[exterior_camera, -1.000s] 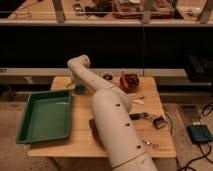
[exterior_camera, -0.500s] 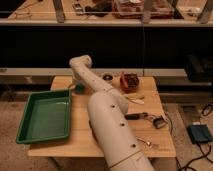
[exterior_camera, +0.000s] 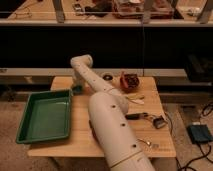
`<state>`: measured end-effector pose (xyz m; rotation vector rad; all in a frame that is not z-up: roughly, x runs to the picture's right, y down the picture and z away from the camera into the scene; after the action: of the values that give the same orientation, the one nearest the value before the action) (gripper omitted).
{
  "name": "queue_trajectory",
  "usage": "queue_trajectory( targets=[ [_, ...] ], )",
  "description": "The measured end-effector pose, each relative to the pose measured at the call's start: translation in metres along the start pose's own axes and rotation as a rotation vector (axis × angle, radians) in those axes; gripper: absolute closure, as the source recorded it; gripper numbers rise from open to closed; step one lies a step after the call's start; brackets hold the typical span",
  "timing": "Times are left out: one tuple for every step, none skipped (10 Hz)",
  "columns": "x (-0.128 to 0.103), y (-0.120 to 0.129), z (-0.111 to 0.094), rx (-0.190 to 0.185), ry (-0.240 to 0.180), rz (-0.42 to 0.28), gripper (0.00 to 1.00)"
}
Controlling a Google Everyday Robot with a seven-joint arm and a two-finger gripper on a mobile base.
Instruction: Wipe table surface with sponge
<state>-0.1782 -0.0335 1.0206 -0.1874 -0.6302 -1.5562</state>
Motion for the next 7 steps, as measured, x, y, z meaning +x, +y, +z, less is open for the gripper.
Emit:
queue_trajectory(
  targets=[
    [0.000, 0.006, -0.012, -0.010, 0.014, -0.010, 0.49],
    [-0.003, 0.014, -0.028, -0.027, 0.029, -0.032, 0.49],
    [-0.011, 0.018, -0.046, -0.044, 0.042, -0.076, 0.49],
    [-0.020, 0.020, -0.054, -0.044, 0.041, -0.097, 0.49],
    [-0.031, 0.029, -0.060, -0.055, 0.038, -0.118, 0.49],
    [-0.047, 0.034, -0.062, -0.061, 0.028, -0.136, 0.49],
    [-0.059, 0.033, -0.058, -0.058, 0.011, -0.147, 0.49]
  ],
)
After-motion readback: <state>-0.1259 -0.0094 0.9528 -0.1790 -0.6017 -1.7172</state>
